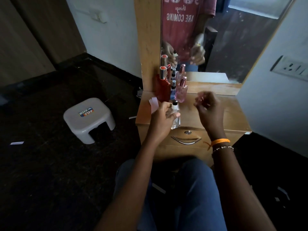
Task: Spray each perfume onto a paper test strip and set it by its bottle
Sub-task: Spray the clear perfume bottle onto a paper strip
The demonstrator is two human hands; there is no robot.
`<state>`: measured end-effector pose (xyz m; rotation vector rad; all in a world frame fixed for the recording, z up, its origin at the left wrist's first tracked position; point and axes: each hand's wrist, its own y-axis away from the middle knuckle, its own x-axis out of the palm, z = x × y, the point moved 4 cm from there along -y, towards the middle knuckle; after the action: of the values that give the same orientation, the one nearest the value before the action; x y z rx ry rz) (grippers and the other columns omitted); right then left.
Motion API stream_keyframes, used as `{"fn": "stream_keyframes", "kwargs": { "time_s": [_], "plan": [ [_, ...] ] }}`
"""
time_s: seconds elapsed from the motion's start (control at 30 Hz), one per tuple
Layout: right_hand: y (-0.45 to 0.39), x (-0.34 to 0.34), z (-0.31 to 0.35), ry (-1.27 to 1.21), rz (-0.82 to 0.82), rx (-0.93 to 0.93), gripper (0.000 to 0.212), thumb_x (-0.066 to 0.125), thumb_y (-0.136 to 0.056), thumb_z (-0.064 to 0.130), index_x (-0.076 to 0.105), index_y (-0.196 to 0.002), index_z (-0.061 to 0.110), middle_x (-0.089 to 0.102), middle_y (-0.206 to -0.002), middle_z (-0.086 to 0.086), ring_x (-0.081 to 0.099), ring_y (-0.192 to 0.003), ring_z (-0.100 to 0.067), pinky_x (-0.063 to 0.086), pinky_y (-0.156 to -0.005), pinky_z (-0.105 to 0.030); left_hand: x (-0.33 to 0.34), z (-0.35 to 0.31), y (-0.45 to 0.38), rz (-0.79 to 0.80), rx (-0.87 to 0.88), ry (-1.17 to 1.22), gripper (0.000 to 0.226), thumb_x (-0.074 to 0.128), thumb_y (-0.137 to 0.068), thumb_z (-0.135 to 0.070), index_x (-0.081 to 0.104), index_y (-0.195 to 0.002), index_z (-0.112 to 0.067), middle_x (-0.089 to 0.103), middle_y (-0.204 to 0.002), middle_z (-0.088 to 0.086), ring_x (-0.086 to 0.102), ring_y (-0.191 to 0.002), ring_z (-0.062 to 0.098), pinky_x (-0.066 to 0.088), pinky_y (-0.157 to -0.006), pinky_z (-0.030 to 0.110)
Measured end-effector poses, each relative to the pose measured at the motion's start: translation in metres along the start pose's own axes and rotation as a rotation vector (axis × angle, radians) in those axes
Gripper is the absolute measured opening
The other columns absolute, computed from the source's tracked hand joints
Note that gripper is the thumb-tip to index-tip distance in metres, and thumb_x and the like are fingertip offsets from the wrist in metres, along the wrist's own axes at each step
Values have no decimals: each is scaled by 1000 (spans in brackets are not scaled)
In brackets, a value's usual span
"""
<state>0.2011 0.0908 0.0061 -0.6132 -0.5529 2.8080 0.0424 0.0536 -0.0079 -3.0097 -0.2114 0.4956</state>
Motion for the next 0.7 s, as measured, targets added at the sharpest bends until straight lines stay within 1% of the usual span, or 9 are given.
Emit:
{"fn": "stream_keyframes", "kwargs": {
  "time_s": [0.07,0.13,0.23,0.3,0.37,0.47,0.57,0.63,0.7],
  "plan": [
    [5,7,-26,182,33,17,18,60,-81,-5,63,-93,8,66,-88,-11,64,-80,-27,52,-71,-34,-3,2,-2,7,-6,43,26,64,-86,-18,59,-110,-11,66,-110,4,61,-100,13,47,-82,25],
    [10,12,-39,207,57,38,23,58,-78,-8,63,-93,8,65,-93,-15,64,-85,-32,42,-70,-18,-5,1,-4,-11,19,33,27,64,-85,-17,61,-111,-9,63,-110,6,60,-98,14,46,-81,23],
    [15,12,-35,293,56,35,43,64,-78,-3,57,-118,9,59,-117,-15,52,-109,-33,34,-83,-19,-4,2,-8,-21,30,-9,31,66,-83,-16,63,-113,-9,55,-112,7,57,-100,16,42,-81,19],
    [20,7,-17,280,9,-71,55,63,-81,1,46,-132,10,54,-126,-11,46,-115,-29,29,-89,-16,-1,3,-11,16,24,-21,32,65,-83,-16,63,-114,-10,55,-111,8,56,-99,15,39,-78,14],
    [30,7,0,59,116,-137,57,58,-84,1,41,-137,12,56,-121,-2,53,-110,-15,35,-89,-8,2,3,-14,68,22,34,29,65,-84,-16,64,-113,-12,58,-111,11,57,-99,17,40,-82,19],
    [41,18,9,-117,416,-39,64,61,-89,11,31,-142,26,59,-111,6,59,-101,-2,50,-82,-12,6,-2,-15,171,-27,148,26,63,-86,-15,63,-112,-14,64,-109,4,59,-101,12,45,-85,21],
    [40,22,3,-152,419,31,68,64,-87,7,30,-141,28,63,-100,1,64,-82,-4,54,-66,-18,8,-4,-19,185,-52,150,22,55,-91,-20,62,-112,-20,65,-105,-4,61,-102,10,50,-91,31],
    [41,19,1,-157,391,38,66,64,-86,7,31,-140,27,64,-98,-2,65,-79,-9,55,-65,-21,9,-4,-26,97,13,-36,25,46,-96,-17,61,-116,-17,63,-113,3,59,-107,16,48,-92,32],
    [42,14,-1,-175,354,49,64,65,-86,8,33,-138,25,64,-100,0,66,-81,-14,57,-69,-25,14,-3,-34,20,143,-425,33,46,-95,-11,55,-127,-14,55,-122,8,52,-113,21,41,-88,26]
  ]
}}
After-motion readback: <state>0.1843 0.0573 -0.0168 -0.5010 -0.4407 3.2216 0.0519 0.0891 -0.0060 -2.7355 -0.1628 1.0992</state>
